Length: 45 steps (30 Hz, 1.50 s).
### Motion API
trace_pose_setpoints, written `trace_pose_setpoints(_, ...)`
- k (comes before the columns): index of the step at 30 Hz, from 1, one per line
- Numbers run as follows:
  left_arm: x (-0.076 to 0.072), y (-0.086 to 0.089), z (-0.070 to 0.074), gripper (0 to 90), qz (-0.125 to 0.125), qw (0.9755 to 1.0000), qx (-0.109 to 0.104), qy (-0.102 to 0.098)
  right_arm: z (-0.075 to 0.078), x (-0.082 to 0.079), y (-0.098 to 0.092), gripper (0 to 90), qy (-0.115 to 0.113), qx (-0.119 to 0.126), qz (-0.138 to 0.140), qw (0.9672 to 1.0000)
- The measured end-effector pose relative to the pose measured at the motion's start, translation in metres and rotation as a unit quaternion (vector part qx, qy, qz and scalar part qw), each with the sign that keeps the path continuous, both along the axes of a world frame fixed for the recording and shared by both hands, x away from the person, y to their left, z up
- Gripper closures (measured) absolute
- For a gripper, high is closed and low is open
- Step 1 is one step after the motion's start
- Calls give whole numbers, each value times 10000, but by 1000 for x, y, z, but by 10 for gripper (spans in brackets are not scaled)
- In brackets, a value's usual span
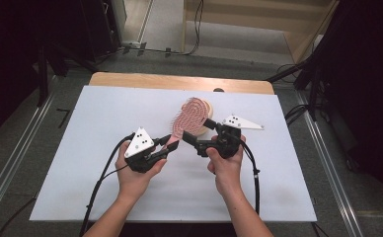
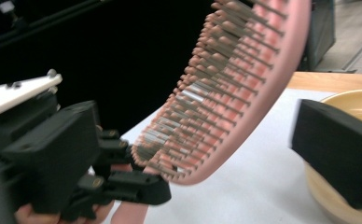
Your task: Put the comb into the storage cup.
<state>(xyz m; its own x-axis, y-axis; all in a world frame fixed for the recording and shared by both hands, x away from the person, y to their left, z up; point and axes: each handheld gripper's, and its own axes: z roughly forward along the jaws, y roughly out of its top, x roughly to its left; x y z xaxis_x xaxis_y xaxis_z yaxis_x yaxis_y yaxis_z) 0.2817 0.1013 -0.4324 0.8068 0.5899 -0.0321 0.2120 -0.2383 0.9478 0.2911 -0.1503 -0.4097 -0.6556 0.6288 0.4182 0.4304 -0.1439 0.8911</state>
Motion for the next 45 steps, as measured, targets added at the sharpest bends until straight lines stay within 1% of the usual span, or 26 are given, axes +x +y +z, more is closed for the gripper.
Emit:
trace_pose_setpoints(3,-1,-3,0,703,0,10000,2,-51,1,1,1,74,88,77,-116,9999)
trace_pose_setpoints(5,-2,-4,0,703,-13,10000,-10,-65,2,2,2,113,149,51,-246,9996)
trace_pose_setpoints(6,-2,-5,0,703,-6,10000,-10,-75,3,2,3,116,194,42,-296,9994)
trace_pose_setpoints(8,-3,-6,0,703,-26,10000,9,-90,3,4,4,139,281,57,-344,9990)
trace_pose_setpoints(9,-3,-7,-1,703,-19,10000,2,-87,4,4,4,150,287,57,-358,9989)
trace_pose_setpoints(11,-4,-8,-1,703,-17,10000,13,-95,4,5,4,197,295,74,-363,9989)
trace_pose_setpoints(15,-5,-11,-2,703,-40,9999,26,-122,4,7,4,290,455,161,-390,9981)
trace_pose_setpoints(17,-5,-12,-3,703,-36,9999,34,-135,4,8,4,319,549,237,-359,9976)
trace_pose_setpoints(19,-5,-13,-3,703,-36,9999,58,-137,3,9,4,363,588,258,-388,9972)
trace_pose_setpoints(22,-6,-14,-4,703,-36,9998,76,-162,3,9,3,415,665,353,-355,9965)
trace_pose_setpoints(26,-7,-16,-5,702,-14,9996,139,-255,3,9,3,510,659,373,-374,9964)
trace_pose_setpoints(28,-8,-17,-6,702,34,9995,156,-288,2,9,3,531,670,447,-308,9963)
trace_pose_setpoints(29,-7,-17,-7,701,78,9993,214,-293,2,10,3,546,657,470,-307,9963)
trace_pose_setpoints(30,-7,-17,-8,701,60,9995,190,-252,2,9,2,578,648,513,-279,9962)
trace_pose_setpoints(31,-6,-17,-10,700,27,9997,180,-189,2,9,1,589,678,596,-244,9956)
trace_pose_setpoints(33,-4,-18,-12,698,-40,9997,232,-84,1,9,1,609,711,577,-224,9955)
trace_pose_setpoints(34,-3,-18,-14,696,-43,9997,228,-40,1,8,2,615,692,579,-172,9958)
trace_pose_setpoints(35,-2,-17,-14,685,-102,9998,192,27,2,7,3,617,648,526,-161,9964)
trace_pose_setpoints(36,-2,-17,-14,632,-109,9998,164,71,3,5,5,619,550,420,-184,9974)
trace_pose_setpoints(38,0,-15,-15,510,-144,9997,98,165,3,3,6,620,464,293,-219,9983)
trace_pose_setpoints(40,0,-13,-15,375,-167,9996,0,214,4,3,4,620,443,311,-132,9984)
trace_pose_setpoints(42,1,-10,-14,279,-207,9994,-59,270,5,2,4,620,356,229,-158,9990)
trace_pose_setpoints(44,1,-8,-15,149,-171,9993,-76,320,6,1,4,620,241,148,-153,9995)
trace_pose_setpoints(45,2,-7,-15,104,-160,9992,-50,360,6,0,4,621,234,115,-161,9995)
